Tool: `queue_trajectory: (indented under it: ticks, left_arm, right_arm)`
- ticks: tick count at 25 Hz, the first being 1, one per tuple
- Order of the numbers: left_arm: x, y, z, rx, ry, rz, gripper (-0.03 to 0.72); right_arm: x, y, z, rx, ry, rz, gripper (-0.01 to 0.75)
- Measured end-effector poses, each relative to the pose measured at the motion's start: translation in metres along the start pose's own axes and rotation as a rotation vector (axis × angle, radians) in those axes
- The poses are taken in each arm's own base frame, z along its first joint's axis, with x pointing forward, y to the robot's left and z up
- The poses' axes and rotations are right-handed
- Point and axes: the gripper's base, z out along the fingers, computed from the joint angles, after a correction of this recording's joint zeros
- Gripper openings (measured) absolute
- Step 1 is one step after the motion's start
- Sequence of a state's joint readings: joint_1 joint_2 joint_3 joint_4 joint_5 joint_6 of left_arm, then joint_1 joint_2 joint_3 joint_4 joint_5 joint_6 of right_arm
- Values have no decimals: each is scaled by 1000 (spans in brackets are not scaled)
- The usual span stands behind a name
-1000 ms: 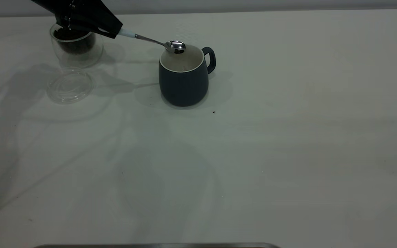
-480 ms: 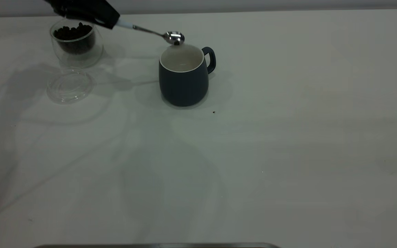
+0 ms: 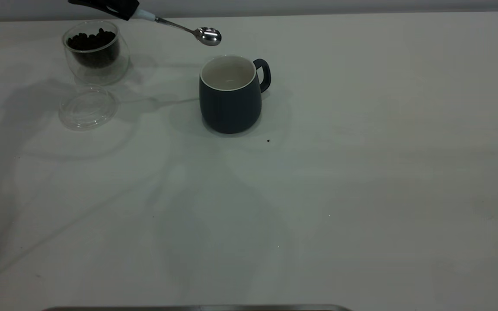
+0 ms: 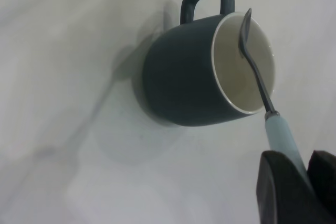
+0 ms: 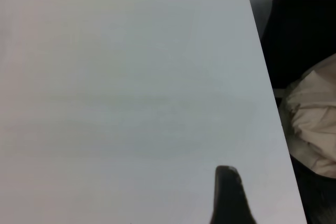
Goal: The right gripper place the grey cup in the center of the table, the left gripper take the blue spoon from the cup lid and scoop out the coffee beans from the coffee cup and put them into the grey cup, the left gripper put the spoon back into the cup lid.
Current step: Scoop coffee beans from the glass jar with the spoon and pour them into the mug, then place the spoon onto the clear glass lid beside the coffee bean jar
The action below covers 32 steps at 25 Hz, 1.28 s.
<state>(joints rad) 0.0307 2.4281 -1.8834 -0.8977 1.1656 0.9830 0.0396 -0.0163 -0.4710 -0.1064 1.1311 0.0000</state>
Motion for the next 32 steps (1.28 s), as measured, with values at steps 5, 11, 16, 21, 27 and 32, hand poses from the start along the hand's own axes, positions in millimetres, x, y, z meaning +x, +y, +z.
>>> queue_trajectory:
  ticks: [5,11,16,21,27,32]
  left_arm:
    - [-5,-8,-10,-22,-5,-53,132]
    - [-13,-37,-74,-183,-28,-54,132]
    - [-2,-61,-157,-330,-150,-161,132]
    - [39,-97,-211,-405,-225,-218,132]
    - [110,-109,-214,-372,-223,-271,132]
    - [148,-91,-193,-298,-174,-345,132]
  right_arm:
    - [0,0,0,0,0,0,453]
    - [0,0,0,0,0,0,453]
    - [0,0,0,0,0,0,453]
    - [0,0,0,0,0,0,453]
    - [0,0,0,0,0,0,453]
    - [0,0,0,0,0,0,453]
